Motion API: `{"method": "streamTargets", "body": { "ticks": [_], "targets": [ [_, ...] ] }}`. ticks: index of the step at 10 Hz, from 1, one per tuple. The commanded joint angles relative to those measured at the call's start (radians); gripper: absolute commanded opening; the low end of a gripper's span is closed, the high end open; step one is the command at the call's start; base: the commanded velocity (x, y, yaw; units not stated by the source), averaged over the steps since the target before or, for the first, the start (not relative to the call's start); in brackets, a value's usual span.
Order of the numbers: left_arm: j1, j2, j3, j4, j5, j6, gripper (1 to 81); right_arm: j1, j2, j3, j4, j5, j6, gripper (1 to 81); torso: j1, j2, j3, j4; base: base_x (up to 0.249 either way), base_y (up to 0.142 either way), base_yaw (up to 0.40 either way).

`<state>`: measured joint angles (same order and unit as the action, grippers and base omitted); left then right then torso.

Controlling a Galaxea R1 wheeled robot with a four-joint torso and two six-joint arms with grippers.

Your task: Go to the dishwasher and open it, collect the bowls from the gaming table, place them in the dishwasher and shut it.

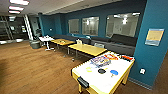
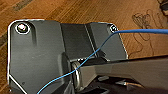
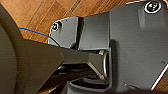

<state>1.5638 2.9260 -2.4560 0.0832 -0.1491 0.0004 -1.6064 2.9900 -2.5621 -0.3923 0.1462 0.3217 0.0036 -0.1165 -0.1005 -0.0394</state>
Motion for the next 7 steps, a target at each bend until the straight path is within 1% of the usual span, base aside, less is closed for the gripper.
{"method": "streamTargets", "body": {
  "ticks": [1, 7],
  "targets": [
    [-0.047, -0.004, 0.012, 0.012, 0.046, 0.006, 81.1, 0.045, 0.003, 0.010, -0.014, -0.040, -0.003, 81.1, 0.000, 0.000, 0.000, 0.000, 0.143, 0.076, 0.000],
    [-0.047, -0.004, 0.012, 0.007, 0.046, 0.006, 81.1, 0.045, 0.003, 0.010, -0.011, -0.039, -0.003, 81.1, 0.000, 0.000, 0.000, 0.000, 0.142, 0.077, 0.000]
  ]
}}
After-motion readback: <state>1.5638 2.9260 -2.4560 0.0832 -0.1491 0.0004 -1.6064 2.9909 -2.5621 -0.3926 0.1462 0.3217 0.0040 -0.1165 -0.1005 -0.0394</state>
